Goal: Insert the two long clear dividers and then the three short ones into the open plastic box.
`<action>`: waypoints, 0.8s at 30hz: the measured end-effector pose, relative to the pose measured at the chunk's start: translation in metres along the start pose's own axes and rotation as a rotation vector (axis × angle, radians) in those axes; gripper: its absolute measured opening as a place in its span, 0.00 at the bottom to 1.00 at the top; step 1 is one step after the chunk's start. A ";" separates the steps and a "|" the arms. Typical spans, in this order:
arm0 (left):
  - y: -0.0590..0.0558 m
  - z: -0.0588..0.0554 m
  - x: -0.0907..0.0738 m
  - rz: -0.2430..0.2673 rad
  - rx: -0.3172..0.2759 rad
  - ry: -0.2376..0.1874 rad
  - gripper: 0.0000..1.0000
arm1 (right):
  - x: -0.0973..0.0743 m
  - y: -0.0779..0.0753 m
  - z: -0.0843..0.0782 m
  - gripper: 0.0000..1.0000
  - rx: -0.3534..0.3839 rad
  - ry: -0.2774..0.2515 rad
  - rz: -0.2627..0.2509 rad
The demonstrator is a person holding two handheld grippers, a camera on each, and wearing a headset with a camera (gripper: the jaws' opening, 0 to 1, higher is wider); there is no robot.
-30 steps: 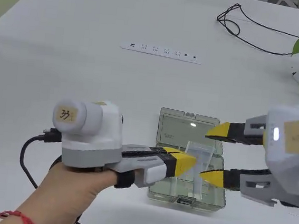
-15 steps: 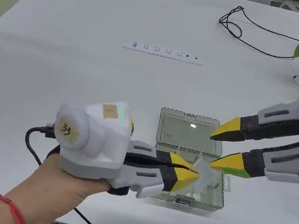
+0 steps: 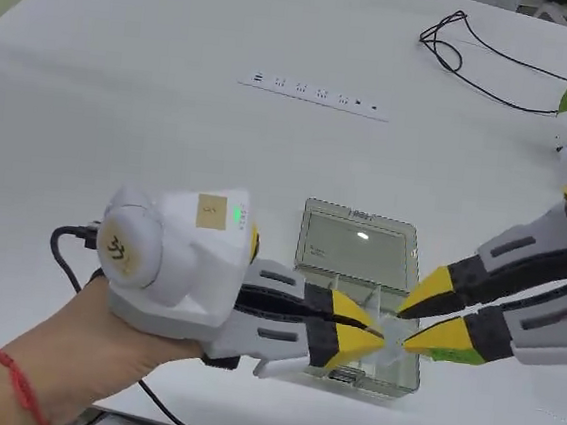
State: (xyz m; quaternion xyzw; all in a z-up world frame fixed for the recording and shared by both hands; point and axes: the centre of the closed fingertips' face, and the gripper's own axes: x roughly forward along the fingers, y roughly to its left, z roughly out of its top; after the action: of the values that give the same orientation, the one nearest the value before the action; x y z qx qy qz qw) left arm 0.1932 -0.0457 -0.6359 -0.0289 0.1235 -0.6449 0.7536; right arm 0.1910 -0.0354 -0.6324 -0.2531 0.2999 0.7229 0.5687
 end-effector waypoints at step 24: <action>-0.004 0.000 -0.003 0.015 -0.009 -0.021 0.00 | 0.005 0.010 0.004 0.03 -0.030 0.007 0.023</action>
State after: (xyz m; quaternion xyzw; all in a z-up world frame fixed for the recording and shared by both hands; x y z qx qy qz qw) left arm 0.1892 -0.0436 -0.6344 -0.0382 0.1188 -0.6383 0.7596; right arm 0.1796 -0.0309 -0.6322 -0.2606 0.2940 0.7328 0.5555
